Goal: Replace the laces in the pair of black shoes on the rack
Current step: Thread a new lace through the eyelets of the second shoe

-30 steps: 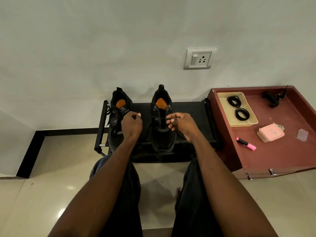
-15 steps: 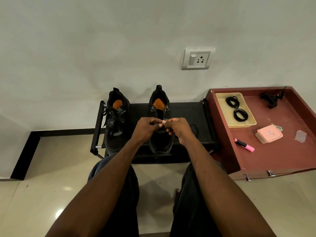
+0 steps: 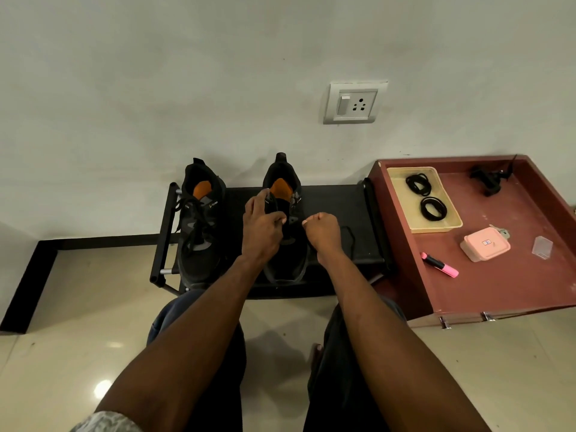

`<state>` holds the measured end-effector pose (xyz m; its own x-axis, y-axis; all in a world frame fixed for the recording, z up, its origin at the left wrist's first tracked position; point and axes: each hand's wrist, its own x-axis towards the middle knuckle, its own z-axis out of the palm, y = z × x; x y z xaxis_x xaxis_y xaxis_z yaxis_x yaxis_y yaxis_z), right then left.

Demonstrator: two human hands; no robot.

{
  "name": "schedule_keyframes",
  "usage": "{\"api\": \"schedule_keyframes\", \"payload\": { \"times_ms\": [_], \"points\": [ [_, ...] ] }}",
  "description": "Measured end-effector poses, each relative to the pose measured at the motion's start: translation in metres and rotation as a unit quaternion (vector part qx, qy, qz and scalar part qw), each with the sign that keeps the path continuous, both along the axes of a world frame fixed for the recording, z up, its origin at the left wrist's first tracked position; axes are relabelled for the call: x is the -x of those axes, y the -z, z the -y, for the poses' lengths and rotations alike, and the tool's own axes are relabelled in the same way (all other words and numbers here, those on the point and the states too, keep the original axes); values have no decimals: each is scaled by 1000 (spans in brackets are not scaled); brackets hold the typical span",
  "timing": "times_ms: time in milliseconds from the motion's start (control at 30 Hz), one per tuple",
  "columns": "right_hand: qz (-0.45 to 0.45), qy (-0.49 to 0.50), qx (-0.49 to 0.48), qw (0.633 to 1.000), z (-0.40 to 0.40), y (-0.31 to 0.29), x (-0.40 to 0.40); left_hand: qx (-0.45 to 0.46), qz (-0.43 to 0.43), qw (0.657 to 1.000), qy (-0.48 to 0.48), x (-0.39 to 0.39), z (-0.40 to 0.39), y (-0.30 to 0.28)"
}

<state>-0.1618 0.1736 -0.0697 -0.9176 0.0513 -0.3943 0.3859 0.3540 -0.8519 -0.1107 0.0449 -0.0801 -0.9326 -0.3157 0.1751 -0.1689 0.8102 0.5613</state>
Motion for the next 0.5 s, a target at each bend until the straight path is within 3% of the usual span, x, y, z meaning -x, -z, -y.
{"api": "schedule_keyframes", "payload": {
  "times_ms": [133, 300, 500],
  "points": [
    [23, -37, -33, 998, 4, 4, 2, -72, 8, 997, -21, 5, -4, -1],
    [24, -80, -52, 995, 7, 5, 1, 19, 14, 1000, -17, 4, -9, 0],
    [23, -106, -74, 991, 5, 0, -2, -116, 58, 991, -32, 13, -10, -1]
  ]
}}
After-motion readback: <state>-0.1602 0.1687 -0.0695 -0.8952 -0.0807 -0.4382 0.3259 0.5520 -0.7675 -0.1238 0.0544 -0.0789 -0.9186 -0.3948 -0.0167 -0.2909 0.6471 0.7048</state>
